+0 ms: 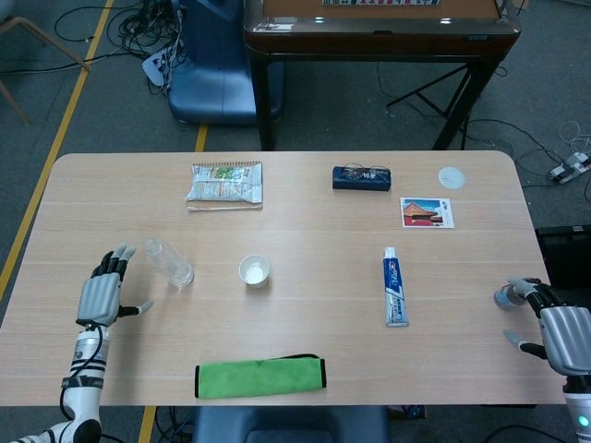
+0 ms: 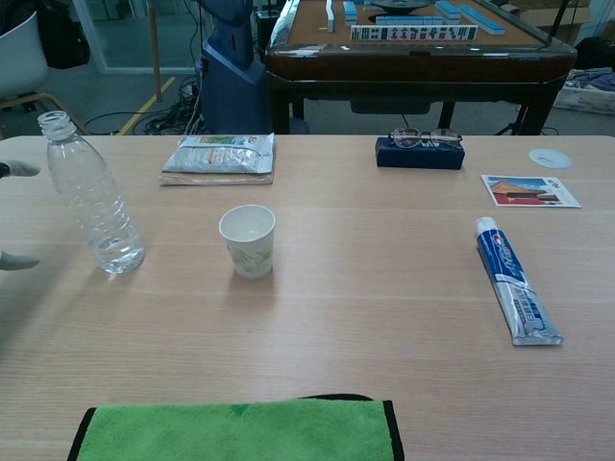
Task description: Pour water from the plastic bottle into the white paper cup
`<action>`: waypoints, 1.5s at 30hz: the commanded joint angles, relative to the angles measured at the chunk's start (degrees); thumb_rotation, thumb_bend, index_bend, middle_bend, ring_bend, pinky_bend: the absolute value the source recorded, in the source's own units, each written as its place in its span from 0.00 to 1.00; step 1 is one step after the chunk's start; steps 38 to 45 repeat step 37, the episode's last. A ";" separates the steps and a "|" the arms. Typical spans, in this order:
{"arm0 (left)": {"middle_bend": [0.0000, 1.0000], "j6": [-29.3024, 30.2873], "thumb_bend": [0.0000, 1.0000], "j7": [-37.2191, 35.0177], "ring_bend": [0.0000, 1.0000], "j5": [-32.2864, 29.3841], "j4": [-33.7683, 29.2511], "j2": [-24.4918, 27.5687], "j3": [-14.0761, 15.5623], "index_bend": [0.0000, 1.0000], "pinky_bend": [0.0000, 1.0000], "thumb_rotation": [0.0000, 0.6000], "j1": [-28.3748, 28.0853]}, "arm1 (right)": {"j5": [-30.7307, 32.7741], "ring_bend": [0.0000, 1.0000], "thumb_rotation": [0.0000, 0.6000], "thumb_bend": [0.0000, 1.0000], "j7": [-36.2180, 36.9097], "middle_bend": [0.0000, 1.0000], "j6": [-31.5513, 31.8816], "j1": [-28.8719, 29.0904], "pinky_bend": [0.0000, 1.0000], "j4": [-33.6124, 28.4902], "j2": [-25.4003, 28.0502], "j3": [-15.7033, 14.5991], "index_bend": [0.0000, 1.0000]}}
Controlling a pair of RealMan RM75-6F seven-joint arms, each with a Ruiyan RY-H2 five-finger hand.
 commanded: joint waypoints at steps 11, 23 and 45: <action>0.00 9.98 0.00 6.46 0.00 15.01 7.28 1.50 9.12 0.02 0.15 1.00 5.08 | 0.67 0.28 1.00 0.05 -1.64 0.34 -0.25 0.01 0.48 -0.28 -0.29 0.22 0.24; 0.00 13.18 0.00 7.96 0.00 19.21 7.98 1.44 12.87 0.06 0.15 1.00 9.81 | 1.74 0.28 1.00 0.05 -3.94 0.34 -0.67 0.05 0.48 -0.69 -0.73 0.57 0.24; 0.00 10.48 0.00 11.03 0.01 18.75 3.28 4.09 12.38 0.07 0.15 1.00 10.74 | 2.85 0.28 1.00 0.05 -3.31 0.34 -1.99 0.43 0.48 -0.36 -0.38 0.87 0.24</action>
